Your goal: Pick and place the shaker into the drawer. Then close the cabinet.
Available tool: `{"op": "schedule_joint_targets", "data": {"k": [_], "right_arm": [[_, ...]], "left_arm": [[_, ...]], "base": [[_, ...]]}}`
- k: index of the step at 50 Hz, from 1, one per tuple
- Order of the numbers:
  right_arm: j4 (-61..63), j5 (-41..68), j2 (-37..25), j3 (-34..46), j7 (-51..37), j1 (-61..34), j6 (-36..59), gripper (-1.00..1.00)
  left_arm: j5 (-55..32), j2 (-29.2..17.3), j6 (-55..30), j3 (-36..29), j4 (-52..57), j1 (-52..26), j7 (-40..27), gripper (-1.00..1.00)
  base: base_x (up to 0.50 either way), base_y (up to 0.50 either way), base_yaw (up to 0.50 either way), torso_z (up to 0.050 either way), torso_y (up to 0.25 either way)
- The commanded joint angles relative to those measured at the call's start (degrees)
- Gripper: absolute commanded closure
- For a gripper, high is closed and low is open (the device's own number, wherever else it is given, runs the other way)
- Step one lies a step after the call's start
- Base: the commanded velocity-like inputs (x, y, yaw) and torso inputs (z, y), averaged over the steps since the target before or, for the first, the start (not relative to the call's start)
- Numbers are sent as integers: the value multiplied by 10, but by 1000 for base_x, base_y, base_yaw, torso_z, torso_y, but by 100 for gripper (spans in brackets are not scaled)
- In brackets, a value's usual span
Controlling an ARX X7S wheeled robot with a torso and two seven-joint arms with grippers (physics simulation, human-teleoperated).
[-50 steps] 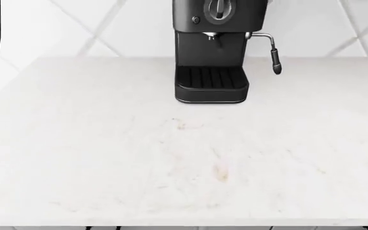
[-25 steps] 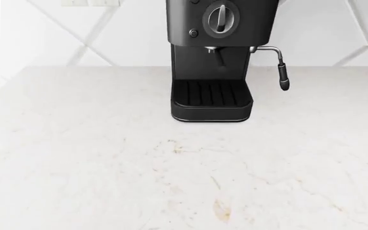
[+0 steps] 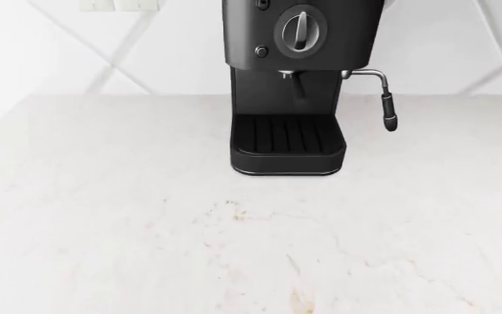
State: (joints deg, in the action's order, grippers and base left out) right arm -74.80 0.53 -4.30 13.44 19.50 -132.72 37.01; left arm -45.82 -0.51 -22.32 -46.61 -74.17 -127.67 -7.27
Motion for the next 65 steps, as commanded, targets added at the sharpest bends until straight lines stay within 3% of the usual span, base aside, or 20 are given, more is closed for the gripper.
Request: {"op": "schedule_joint_targets", "data": {"k": [1,9,10,11,16,21,28,31,34,37,44,59,65], "right_arm": [[-2,-6,0,5,5,1,7,-100],[-2,-7,-1,6,-1,3,15,-100],[-2,-8,-1,9,0,4,16,-100],[-2,-9,-1,11,0,4,15,100],[-2,-9,-2,19,0,6,2,100],[-2,0,-3,6,2,-15,-22,100],[98,-91,7,-110,19,-23,-28,100],[175,-97,16,-123,27,-23,-18,100],[214,-119,21,-122,16,-23,-39,100],[223,-141,23,-121,11,-23,-60,100],[199,-152,22,-122,2,-23,-89,100],[123,-139,16,-118,-5,-23,-111,100],[87,-135,15,-115,-6,-23,-129,100]], "left_arm": [[-51,5,16,-9,-8,27,7,-100],[-43,5,13,2,-8,27,9,-100],[-36,5,13,10,-8,28,8,100],[-28,5,13,18,-8,28,7,100],[14,5,11,61,-8,28,5,100],[36,5,23,60,-8,21,-1,100],[64,5,43,143,-8,-48,-3,100],[105,5,48,214,-8,-73,6,100],[212,5,7,365,38,-73,15,100],[247,5,-20,419,74,-73,19,100],[208,5,-24,399,62,-73,17,100],[47,5,28,227,-8,-73,23,100],[32,5,34,209,-8,-56,23,100]], "base": [[500,-113,0,0,0],[62,-3,0,0,0],[0,0,0,0,0],[0,0,0,0,0],[0,0,0,0,0],[0,0,0,0,0],[0,0,0,0,0],[0,0,0,0,0],[0,0,0,0,0],[0,0,0,0,0],[-427,-1,0,0,0],[-500,-1,0,0,0],[-500,-1,0,0,0]]}}
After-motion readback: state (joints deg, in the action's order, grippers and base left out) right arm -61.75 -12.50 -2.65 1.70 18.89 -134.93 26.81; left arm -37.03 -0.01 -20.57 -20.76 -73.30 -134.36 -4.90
